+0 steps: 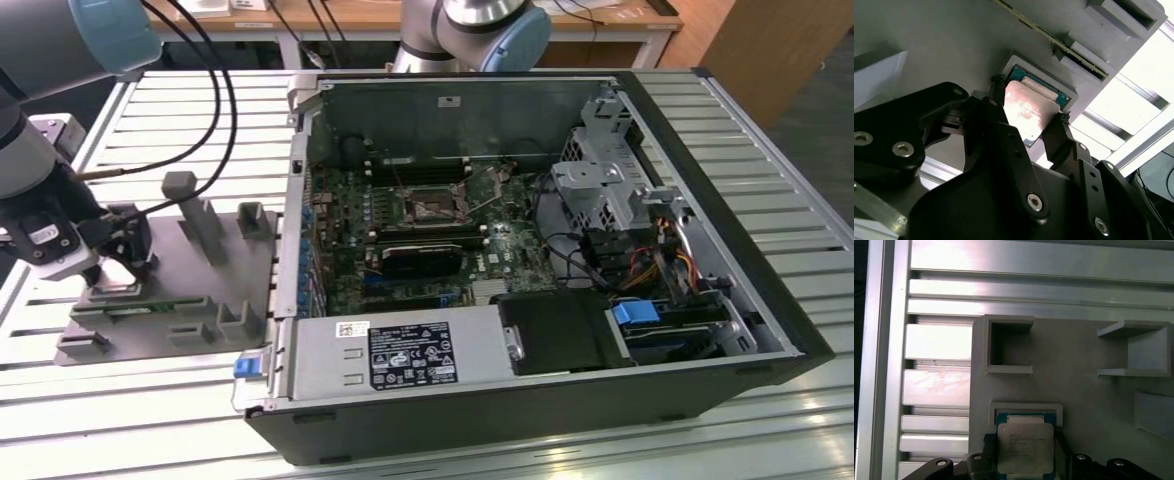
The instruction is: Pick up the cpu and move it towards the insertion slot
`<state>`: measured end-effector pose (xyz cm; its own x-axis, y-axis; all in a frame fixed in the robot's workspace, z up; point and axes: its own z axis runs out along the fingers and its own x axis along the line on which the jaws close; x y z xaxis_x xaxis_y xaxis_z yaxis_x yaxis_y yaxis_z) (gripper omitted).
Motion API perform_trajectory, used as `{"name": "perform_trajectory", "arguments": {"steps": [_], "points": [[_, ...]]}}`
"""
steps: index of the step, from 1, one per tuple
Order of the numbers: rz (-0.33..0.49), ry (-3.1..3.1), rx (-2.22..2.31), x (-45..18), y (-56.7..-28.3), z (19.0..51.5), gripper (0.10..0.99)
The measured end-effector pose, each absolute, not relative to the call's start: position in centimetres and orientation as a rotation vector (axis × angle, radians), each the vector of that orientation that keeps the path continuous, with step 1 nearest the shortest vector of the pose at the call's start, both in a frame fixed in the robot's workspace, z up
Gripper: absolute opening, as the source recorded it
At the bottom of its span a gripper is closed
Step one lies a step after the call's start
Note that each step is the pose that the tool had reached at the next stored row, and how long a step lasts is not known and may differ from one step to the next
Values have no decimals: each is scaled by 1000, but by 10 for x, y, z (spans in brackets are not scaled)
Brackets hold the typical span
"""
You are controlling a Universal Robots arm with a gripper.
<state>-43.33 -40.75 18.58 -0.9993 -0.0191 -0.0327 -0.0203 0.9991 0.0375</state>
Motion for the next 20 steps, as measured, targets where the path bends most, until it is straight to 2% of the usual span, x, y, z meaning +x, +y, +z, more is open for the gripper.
{"name": "perform_trajectory", "arguments": {"steps": [20], "points": [[58, 3108, 11, -433, -408, 217, 541]]}}
